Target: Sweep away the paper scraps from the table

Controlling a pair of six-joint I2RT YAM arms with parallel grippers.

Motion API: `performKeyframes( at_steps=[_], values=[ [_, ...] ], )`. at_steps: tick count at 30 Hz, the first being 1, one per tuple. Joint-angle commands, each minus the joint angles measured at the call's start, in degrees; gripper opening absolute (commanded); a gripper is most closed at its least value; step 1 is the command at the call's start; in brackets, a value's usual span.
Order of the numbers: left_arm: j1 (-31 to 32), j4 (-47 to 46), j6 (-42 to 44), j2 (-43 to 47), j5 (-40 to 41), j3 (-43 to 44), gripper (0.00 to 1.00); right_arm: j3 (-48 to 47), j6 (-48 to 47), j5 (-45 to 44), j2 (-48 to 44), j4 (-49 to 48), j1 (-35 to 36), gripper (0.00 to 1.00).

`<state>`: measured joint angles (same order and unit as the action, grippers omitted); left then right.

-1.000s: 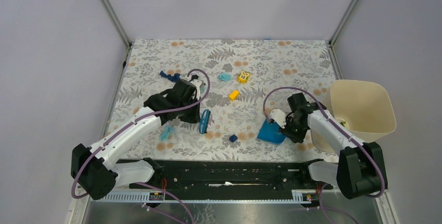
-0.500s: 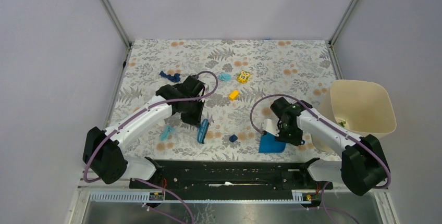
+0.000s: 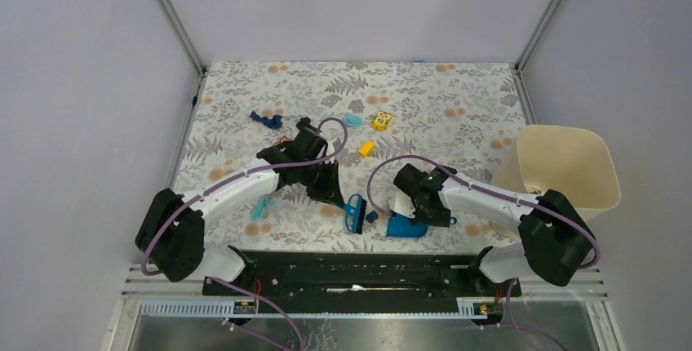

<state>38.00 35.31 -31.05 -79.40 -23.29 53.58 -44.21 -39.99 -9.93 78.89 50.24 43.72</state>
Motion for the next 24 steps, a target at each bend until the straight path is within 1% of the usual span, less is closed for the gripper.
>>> performKeyframes(
  at_steps=[1,4,6,9,13,15,18,21,24],
  values=[
    [1.13,-15.12,-9.81,-2.01,-5.93,-2.98,0.0,0.02,3.75,0.64,1.26,0.29,2.67,0.0],
    [2.24,-23.0,-14.17,-2.74,-10.62,-4.19,0.0,-1.28,4.72,3.93,0.86,0.46,3.57,0.0],
    [2.82,-23.7,-14.63,-2.68,-11.58,-2.91,0.0,-2.02,5.22,5.39,0.48,0.7,3.71,0.0],
    [2.82,-20.52,-12.39,-0.98,-11.07,-0.58,0.0,-2.0,5.44,5.66,-0.24,0.55,3.73,0.0],
    [2.84,-12.51,-7.45,1.77,-8.02,2.93,0.0,-0.96,5.54,5.94,-1.05,-0.64,3.68,0.0],
    [2.87,-5.49,-4.2,2.79,-2.62,5.55,0.0,-0.65,5.91,6.27,-0.97,-1.19,3.74,0.0],
    [2.86,8.8,-0.42,3.95,11.22,10.69,0.0,-0.41,6.03,7.12,-1.28,-1.77,3.74,0.0],
    [2.83,18.2,2.0,5.09,21.16,14.7,0.0,-0.44,5.97,7.62,-1.18,-2.05,3.79,0.0],
    [2.83,25.13,2.87,5.03,28.42,17.28,0.0,0.01,5.95,7.56,-0.58,-2.87,3.89,0.0]
  ],
)
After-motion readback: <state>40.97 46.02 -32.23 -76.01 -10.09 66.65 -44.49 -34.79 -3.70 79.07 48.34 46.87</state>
